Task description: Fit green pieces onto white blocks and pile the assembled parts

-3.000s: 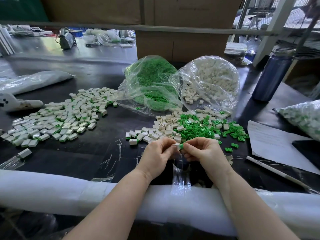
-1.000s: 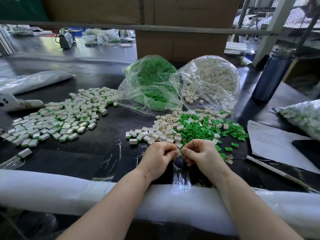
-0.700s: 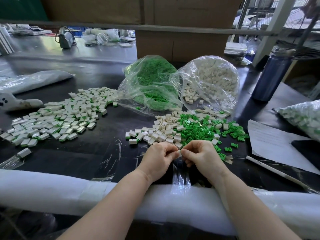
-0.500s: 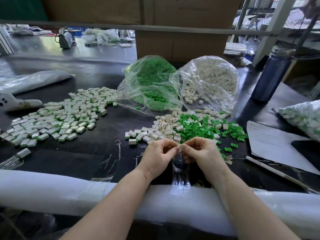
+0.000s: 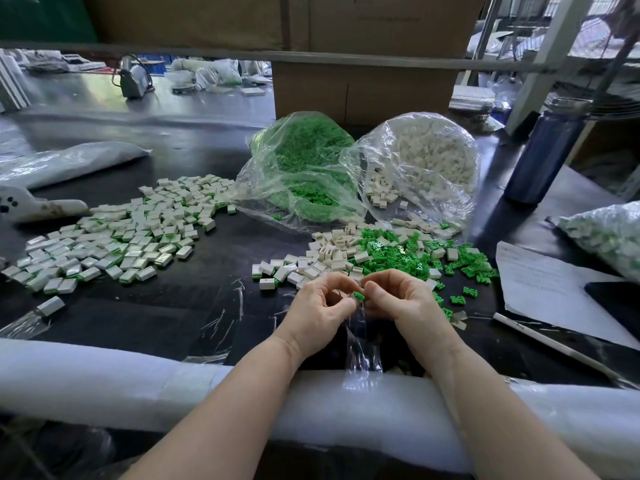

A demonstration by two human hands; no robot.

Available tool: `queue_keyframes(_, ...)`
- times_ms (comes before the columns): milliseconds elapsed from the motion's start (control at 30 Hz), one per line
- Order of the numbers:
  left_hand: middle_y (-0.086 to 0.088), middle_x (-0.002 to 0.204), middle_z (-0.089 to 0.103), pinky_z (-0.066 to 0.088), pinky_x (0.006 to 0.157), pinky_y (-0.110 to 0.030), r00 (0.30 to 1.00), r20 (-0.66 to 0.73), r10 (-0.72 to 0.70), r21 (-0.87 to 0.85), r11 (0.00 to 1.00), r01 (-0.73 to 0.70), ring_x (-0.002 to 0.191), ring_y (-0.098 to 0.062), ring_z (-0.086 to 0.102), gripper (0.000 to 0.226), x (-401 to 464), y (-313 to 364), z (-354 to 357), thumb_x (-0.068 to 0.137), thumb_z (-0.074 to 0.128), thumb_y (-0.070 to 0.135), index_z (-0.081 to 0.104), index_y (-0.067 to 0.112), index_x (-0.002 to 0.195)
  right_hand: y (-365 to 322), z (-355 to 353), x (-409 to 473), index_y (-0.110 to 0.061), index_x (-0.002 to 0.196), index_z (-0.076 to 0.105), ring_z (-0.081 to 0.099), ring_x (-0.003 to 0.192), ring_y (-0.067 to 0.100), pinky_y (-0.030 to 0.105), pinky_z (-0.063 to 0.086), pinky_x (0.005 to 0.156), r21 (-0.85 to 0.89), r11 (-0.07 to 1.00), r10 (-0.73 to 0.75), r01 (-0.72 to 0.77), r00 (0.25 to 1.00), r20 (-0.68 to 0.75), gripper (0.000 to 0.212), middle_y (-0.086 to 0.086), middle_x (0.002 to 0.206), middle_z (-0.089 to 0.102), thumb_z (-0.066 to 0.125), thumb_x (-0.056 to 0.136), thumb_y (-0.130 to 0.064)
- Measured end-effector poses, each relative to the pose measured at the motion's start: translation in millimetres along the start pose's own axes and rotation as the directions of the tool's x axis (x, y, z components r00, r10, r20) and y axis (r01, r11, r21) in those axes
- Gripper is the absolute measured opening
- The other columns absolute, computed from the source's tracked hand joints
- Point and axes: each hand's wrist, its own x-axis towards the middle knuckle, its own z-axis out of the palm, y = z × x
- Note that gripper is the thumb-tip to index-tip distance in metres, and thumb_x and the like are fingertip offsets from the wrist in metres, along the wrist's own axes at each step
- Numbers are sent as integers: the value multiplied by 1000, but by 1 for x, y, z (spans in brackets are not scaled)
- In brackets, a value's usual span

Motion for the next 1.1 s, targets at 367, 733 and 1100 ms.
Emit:
queue_keyframes(367,-10,106,43,40,77,-5,998,31,62,78,995,-64,81,-7,46,12,-3,4,2,84,64,7,63,19,86,-2,1,-1,-11,90,69,64,68,6,16,51,61,-89,993,96,-80,974,203,19,0,74,68,52,92,-20)
queue_keyframes(733,-7,107,44,40,82,-7,995,70,67,136,988,-76,85,-10,48,17,-3,3,2,83,60,-1,62,15,89,-3,2,-2,-5,85,71,55,57,7,16,47,56,-29,996,85,-81,980,178,14,7,66,61,58,88,-10)
queue_keyframes(1100,3,100,40,47,80,-17,990,118,83,137,986,-99,78,-9,49,32,-1,-1,5,84,60,0,53,31,77,-4,1,-3,-8,78,75,51,56,10,17,45,55,-7,997,83,-83,983,162,12,13,67,60,64,82,-12)
